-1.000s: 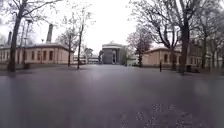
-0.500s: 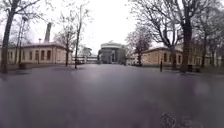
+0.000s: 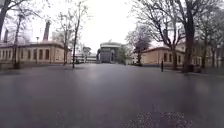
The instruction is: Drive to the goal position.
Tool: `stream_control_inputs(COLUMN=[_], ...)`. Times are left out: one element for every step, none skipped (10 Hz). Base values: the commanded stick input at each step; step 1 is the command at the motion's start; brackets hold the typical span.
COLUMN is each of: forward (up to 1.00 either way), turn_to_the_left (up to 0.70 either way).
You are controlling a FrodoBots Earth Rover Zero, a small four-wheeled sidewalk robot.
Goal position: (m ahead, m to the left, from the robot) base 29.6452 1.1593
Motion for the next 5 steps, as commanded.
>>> stream_control_inputs(forward=[1.00, 1.00, 1.00, 1.00, 1.00], turn_to_the_left=[0.00, 0.00, 0.00, 0.00, 0.00])
